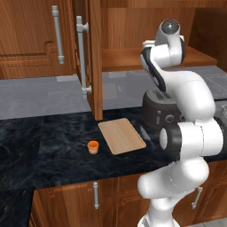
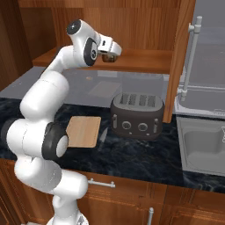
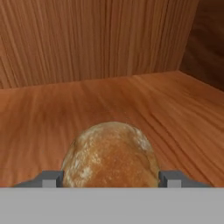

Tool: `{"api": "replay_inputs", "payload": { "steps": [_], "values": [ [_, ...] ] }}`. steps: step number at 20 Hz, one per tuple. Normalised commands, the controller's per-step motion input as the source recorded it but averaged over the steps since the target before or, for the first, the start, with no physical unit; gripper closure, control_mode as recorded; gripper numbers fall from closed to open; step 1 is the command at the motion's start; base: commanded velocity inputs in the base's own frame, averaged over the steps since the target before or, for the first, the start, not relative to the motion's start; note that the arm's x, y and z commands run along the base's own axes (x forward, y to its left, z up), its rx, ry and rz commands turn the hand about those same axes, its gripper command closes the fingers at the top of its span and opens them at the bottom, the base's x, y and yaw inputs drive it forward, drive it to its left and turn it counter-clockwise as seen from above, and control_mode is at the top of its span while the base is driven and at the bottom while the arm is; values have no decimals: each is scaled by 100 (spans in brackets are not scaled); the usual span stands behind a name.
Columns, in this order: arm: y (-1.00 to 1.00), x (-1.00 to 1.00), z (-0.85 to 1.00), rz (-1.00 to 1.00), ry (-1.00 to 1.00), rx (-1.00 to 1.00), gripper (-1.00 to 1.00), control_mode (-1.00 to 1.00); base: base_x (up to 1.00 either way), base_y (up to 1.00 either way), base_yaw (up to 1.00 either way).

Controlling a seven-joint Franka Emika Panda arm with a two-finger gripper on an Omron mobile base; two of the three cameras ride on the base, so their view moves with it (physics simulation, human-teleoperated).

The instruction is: Pick the bread, place it on the cutting board, pick the jam, place it on the counter, and close the cabinet.

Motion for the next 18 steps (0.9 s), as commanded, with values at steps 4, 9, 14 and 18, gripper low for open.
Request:
{"api": "replay_inputs", "payload": {
  "steps": [4, 9, 14, 18],
  "values": [
    [4, -64, 0, 7, 0, 0, 100, -100, 0, 0, 0],
    [11, -58, 0, 13, 0, 0, 100, -100, 0, 0, 0],
    [14, -48, 0, 18, 0, 0, 100, -100, 0, 0, 0],
    [18, -41, 0, 17, 0, 0, 100, -100, 0, 0, 0]
  ]
}}
